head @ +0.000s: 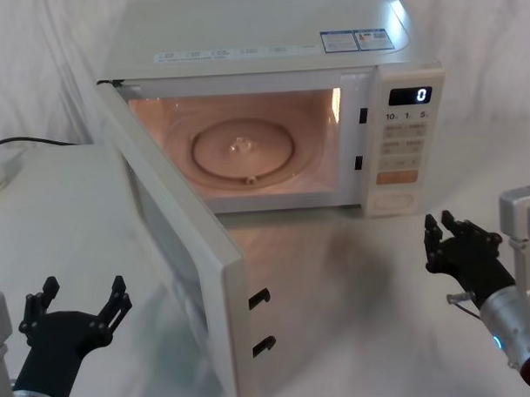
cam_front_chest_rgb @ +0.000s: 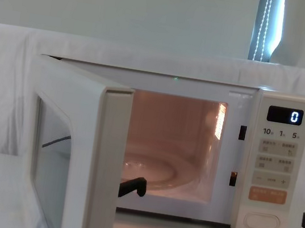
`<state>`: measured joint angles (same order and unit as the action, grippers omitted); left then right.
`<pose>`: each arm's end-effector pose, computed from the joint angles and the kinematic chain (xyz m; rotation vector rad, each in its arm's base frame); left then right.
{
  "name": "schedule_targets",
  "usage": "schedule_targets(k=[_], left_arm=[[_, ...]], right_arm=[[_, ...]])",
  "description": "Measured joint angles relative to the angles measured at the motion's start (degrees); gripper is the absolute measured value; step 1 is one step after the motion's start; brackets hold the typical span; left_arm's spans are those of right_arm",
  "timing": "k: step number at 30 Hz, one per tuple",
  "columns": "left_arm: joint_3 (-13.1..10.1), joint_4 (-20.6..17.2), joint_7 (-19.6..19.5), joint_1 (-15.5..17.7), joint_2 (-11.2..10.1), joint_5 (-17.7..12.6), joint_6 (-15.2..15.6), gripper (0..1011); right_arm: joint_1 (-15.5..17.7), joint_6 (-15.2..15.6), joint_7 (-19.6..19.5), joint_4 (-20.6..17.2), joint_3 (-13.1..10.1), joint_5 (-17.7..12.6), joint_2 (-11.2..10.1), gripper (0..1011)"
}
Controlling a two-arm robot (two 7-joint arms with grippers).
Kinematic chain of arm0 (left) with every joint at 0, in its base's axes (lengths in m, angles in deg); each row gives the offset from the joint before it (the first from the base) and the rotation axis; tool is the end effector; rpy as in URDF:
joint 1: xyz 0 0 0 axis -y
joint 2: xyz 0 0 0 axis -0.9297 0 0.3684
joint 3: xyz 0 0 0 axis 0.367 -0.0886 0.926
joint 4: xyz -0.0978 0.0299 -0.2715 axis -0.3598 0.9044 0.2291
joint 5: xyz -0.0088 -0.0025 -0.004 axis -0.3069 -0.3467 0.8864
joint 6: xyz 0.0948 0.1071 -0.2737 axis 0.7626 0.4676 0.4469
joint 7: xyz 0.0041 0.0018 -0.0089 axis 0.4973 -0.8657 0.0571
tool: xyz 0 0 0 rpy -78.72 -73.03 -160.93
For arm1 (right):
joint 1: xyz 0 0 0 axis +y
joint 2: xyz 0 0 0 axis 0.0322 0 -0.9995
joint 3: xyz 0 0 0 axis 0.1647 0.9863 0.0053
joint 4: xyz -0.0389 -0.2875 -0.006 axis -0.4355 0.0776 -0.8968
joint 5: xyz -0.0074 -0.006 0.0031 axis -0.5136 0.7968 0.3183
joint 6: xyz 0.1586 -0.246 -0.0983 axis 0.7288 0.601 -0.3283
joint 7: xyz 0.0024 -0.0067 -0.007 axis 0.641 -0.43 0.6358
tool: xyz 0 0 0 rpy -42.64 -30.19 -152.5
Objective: Press the button to open the microwave door with one hand; close the microwave door with the other hand.
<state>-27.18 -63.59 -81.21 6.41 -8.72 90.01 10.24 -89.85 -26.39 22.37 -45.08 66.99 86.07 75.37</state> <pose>0.2530 0.0376 -0.2852 -0.0382 0.0140 1.4460 0.3363 0.0022 -0.2896 -0.0360 -0.0358 -1.3631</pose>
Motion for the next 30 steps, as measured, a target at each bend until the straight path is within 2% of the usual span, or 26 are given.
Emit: schedule_targets(k=[1, 3, 4, 5, 10, 21, 27, 30], left_arm=[[0.00, 0.00, 0.00, 0.00, 0.00, 0.00, 0.00, 1001], [0.00, 0.00, 0.00, 0.00, -0.01, 0.00, 0.00, 1001], [0.00, 0.00, 0.00, 0.00, -0.01, 0.00, 0.00, 1001], [0.00, 0.00, 0.00, 0.00, 0.00, 0.00, 0.00, 1001], [0.00, 0.00, 0.00, 0.00, 0.00, 0.00, 0.00, 1001], [0.00, 0.00, 0.00, 0.00, -0.01, 0.00, 0.00, 1001], [0.00, 0.00, 0.00, 0.00, -0.01, 0.00, 0.00, 1001], [0.00, 0.00, 0.00, 0.00, -0.01, 0.00, 0.00, 1001]], right_arm=[[0.30, -0.41, -0.28, 0.00, -0.27, -0.17, -0.03, 242], [0.46, -0.62, -0.38, 0.00, -0.43, -0.27, -0.04, 252], [0.79, -1.03, -0.59, 0.00, -0.74, -0.47, -0.05, 336], [1.11, -1.42, -0.82, 0.02, -1.05, -0.64, -0.06, 336], [2.29, -3.10, -1.83, 0.40, -2.27, -1.01, 0.13, 515], [2.96, -4.56, -2.84, 1.25, -3.01, -0.95, 0.72, 861], [2.88, -4.46, -2.82, 1.20, -2.91, -0.91, 0.69, 989], [2.85, -4.41, -2.80, 1.18, -2.90, -0.90, 0.69, 1002]])
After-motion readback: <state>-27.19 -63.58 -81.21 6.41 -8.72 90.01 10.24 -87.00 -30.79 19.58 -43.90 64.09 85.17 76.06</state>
